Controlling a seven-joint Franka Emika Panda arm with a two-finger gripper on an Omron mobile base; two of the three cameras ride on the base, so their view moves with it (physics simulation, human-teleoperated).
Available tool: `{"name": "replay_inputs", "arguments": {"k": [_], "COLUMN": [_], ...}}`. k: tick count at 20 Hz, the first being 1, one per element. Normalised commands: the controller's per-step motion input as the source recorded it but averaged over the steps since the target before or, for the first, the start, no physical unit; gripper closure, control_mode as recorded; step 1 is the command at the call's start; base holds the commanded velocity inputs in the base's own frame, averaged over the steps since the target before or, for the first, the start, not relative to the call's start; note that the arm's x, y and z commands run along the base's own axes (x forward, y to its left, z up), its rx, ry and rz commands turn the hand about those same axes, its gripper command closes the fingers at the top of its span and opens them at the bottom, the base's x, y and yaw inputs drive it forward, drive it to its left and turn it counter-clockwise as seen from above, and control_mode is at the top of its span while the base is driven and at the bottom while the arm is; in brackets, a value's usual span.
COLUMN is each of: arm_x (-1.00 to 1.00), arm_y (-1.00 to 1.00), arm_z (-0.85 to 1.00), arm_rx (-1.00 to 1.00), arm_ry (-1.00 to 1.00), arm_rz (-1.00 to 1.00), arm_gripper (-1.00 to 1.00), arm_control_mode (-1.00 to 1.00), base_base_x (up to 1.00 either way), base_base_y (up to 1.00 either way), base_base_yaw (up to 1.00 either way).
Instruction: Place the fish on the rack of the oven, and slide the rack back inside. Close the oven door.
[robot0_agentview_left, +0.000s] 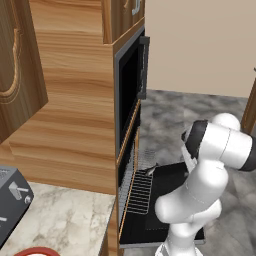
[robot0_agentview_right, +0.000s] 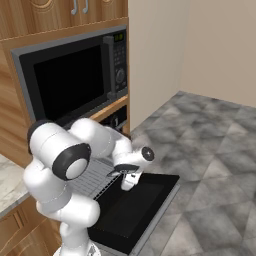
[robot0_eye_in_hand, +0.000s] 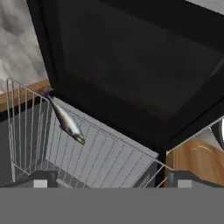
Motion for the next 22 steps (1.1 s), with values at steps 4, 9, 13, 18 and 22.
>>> {"name": "replay_inputs", "arguments": {"k": [4, 9, 13, 18, 22], "arm_x": [-0.02, 0.18, 0.61, 0.89, 0.76], "arm_y": [0.04, 0.03, 0.17, 0.15, 0.02], "arm_z": [-0.34, -0.48, -0.42, -0.63, -0.79], "arm_rx": [0.45, 0.35, 0.11, 0.03, 0.05], "arm_ry": [0.00, 0.16, 0.43, 0.48, 0.28], "arm_rz": [-0.18, 0.00, 0.00, 0.03, 0.03], "arm_gripper": [-1.00, -1.00, -1.00, -1.00, -1.00], "arm_control_mode": [-1.00, -1.00, -1.00, -1.00, -1.00], "base_base_x": [0.00, 0.00, 0.00, 0.00, 0.00], "base_base_y": [0.00, 0.00, 0.00, 0.00, 0.00], "base_base_yaw": [0.00, 0.00, 0.00, 0.00, 0.00]}}
